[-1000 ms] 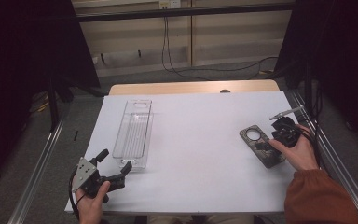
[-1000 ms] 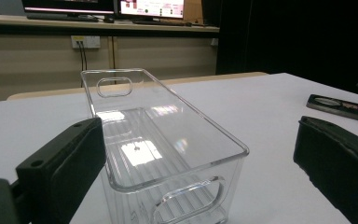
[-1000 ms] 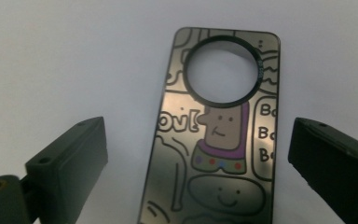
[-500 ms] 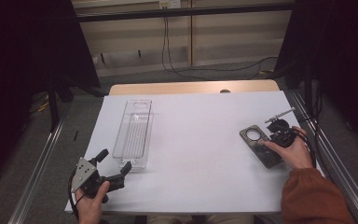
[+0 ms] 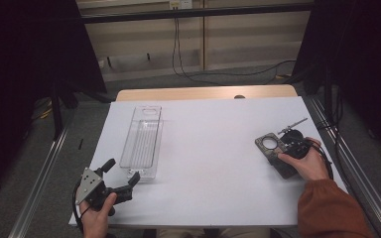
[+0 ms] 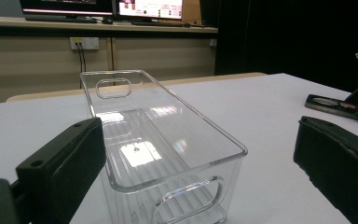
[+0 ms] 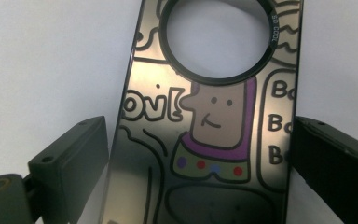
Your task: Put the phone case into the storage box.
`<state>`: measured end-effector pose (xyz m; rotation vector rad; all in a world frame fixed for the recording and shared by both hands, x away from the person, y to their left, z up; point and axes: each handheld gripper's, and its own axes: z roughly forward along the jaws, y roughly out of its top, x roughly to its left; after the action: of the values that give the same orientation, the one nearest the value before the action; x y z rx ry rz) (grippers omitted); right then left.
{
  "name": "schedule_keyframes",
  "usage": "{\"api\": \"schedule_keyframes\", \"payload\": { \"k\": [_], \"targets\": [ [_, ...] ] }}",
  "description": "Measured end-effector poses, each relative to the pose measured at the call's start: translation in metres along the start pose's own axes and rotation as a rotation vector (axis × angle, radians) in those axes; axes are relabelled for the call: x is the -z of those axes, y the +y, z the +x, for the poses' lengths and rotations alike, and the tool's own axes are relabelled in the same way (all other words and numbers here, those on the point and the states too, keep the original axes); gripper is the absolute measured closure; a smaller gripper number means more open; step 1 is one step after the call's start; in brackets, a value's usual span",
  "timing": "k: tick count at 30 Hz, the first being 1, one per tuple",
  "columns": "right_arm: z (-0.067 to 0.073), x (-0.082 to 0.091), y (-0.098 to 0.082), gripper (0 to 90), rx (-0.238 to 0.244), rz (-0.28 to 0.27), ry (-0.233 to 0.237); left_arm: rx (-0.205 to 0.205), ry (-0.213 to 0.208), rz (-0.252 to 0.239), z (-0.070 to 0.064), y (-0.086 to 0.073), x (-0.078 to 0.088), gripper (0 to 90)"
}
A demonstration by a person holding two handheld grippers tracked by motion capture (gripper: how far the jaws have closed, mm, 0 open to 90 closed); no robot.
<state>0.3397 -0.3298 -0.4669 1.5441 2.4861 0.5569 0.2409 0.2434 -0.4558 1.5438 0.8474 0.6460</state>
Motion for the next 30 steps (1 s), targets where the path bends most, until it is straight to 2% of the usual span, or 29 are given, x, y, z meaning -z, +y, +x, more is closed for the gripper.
{"api": "schedule_keyframes", "payload": {
  "k": [3,4,7,12,17,21,22,26,30],
  "targets": [
    [0.001,-0.002,-0.001,0.6,-0.007,-0.003,0.010,0.002,-0.005,-0.002,0.000,0.000,0.000,2.4],
    [0.002,-0.004,-0.001,0.0,0.007,-0.020,0.001,0.003,-0.003,-0.003,-0.001,0.000,0.000,2.4],
    [0.008,-0.006,0.001,0.0,0.011,0.016,-0.034,0.002,0.000,-0.004,-0.001,0.000,0.000,2.4],
    [0.008,-0.007,0.001,0.0,0.019,0.012,-0.042,-0.007,-0.008,0.004,0.000,0.000,0.000,2.4],
    [0.009,-0.006,0.001,0.0,0.014,0.015,-0.047,0.005,-0.003,-0.006,-0.002,0.001,-0.001,2.4],
    [0.008,-0.006,0.000,0.6,0.023,-0.001,-0.045,-0.009,-0.018,0.009,-0.001,0.000,-0.001,2.4],
    [0.009,-0.006,0.000,0.9,0.015,0.006,-0.048,-0.007,-0.004,0.007,-0.001,0.000,-0.001,2.4],
    [0.009,-0.006,0.001,1.9,0.015,0.009,-0.047,-0.008,-0.016,0.008,-0.001,0.000,-0.001,2.4],
    [0.009,-0.005,0.000,3.7,0.008,0.007,-0.045,-0.005,-0.009,0.004,-0.002,0.000,-0.001,2.4]
  ]
}}
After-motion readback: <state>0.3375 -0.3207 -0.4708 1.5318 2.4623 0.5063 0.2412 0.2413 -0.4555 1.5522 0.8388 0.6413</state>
